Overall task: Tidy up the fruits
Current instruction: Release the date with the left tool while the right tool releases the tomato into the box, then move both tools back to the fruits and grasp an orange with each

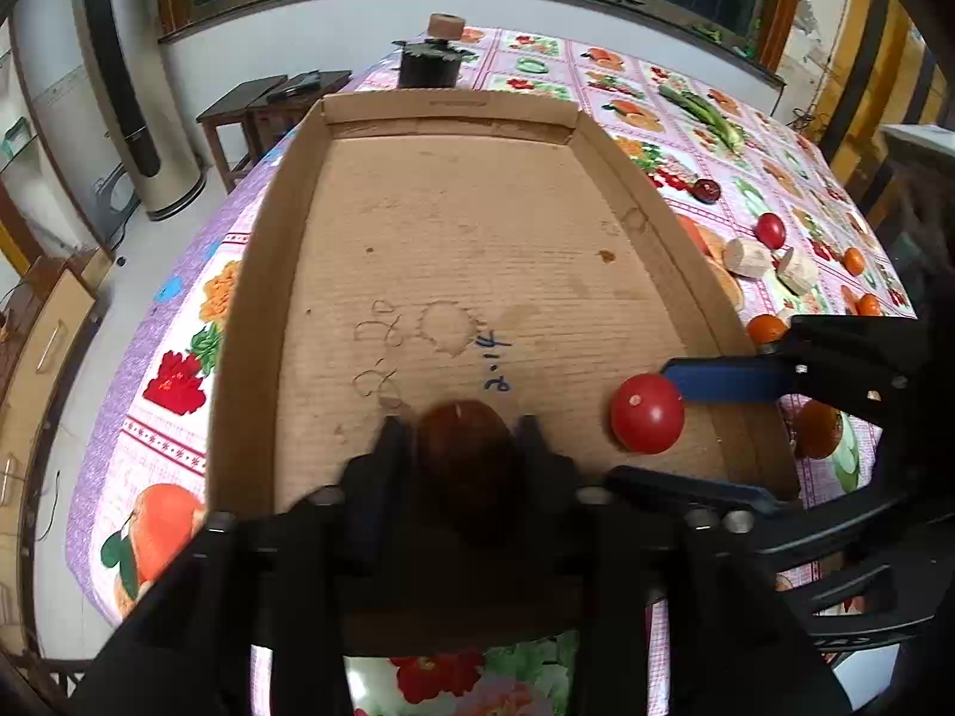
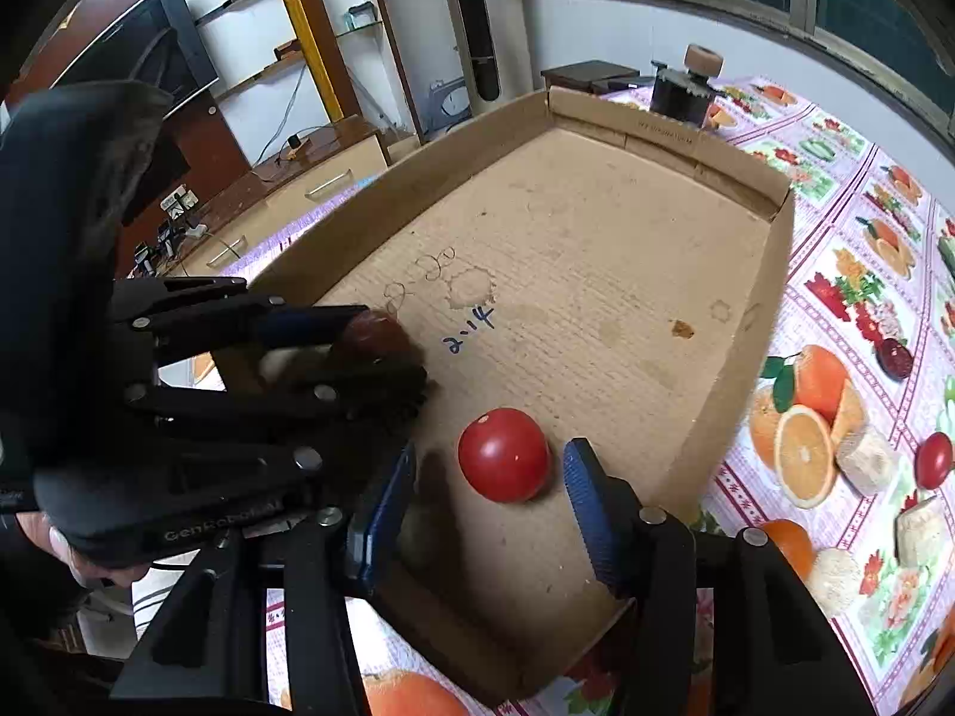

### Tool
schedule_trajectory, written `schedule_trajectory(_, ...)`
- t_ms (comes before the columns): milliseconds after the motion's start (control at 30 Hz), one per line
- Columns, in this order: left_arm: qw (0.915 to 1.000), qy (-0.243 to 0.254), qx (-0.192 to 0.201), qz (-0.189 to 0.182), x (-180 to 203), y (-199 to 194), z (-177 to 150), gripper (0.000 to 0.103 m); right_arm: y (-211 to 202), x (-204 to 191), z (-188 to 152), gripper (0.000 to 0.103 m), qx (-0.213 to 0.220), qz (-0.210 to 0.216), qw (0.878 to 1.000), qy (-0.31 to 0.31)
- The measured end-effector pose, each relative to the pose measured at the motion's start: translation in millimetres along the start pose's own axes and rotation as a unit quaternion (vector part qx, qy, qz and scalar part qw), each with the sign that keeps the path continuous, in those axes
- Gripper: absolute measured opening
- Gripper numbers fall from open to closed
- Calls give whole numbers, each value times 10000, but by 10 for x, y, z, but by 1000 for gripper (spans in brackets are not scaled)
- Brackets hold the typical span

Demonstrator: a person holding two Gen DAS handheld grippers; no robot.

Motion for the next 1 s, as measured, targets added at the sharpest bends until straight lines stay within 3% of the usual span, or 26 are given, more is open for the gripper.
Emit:
schedule_trajectory(533,9993,129,345,39,190,-333,37,51,-757,245,-383,54,611,-175,9971,427)
schedule_trajectory(1000,9974,369,597,-129,528,-599,92,51,-1278,672,-940,56,735,-629,9913,897)
Point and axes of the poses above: each gripper's, at about its wrist camera, not at the fingertips, and y roughly the way its jaws point, x to its right, z to its top, the point moved 1 cm from there along y, roughly the way its jaws point, and after that the axes turned 4 degrees about z, right-handed, at the moved point
